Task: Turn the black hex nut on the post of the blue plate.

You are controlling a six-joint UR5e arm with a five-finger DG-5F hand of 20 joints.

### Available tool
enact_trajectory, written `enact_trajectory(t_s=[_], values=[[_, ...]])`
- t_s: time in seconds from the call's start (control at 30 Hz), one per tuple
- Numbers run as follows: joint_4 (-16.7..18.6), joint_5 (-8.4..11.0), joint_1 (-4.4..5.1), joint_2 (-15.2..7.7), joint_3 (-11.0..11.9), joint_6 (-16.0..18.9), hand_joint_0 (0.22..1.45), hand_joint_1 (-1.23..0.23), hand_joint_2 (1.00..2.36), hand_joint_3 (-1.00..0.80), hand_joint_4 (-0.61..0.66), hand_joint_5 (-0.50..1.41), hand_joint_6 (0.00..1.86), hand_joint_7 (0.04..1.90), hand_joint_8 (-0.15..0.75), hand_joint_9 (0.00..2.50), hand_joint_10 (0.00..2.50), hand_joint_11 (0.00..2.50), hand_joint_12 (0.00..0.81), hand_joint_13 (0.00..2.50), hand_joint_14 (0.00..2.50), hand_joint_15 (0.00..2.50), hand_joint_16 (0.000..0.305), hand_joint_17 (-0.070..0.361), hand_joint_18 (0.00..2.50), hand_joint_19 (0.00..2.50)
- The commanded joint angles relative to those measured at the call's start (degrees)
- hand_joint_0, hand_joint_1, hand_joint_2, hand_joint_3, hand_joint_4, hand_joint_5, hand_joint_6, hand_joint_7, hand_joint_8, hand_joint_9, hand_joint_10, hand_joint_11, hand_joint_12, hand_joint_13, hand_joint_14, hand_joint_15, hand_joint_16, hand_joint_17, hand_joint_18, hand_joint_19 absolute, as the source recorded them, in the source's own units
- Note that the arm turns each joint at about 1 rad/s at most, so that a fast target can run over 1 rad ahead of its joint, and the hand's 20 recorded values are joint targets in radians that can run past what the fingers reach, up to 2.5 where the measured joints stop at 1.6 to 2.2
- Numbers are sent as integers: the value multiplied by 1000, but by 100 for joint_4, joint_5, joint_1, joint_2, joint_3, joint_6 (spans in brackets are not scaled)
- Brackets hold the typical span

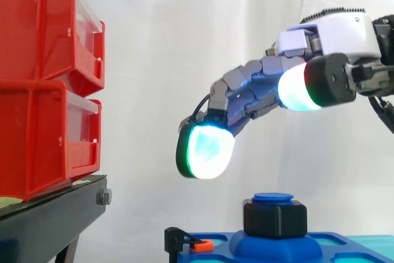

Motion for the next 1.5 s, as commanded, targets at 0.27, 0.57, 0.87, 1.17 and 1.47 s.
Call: enact_trajectory(t_s=[0.27, 0.57, 0.87, 1.17, 1.47], values=[[647, 261, 166, 1, -531, 6, 488, -248, 1000, -500, 233, -191, 502, 707, 235, 232, 0, 0, 345, 162, 0, 0, 53, 120, 268, 343], [621, 278, 175, -8, -575, -47, 485, -228, 1000, -500, 213, -190, 502, 712, 234, 225, 0, 0, 346, 136, 0, 0, 54, 121, 236, 349], [472, 252, 113, -8, -575, -117, 487, -222, 1000, -500, 241, -173, 503, 818, 237, 232, 0, 0, 347, 131, 0, 0, 54, 121, 242, 352], [375, 243, 78, -8, -575, -170, 489, -221, 1000, -500, 249, -169, 503, 830, 240, 240, 0, 0, 346, 132, 0, 0, 54, 121, 245, 360], [401, 234, 52, -8, -583, -205, 490, -222, 1000, -500, 253, -169, 503, 831, 243, 255, 0, 0, 346, 139, 0, 0, 53, 120, 247, 358]])
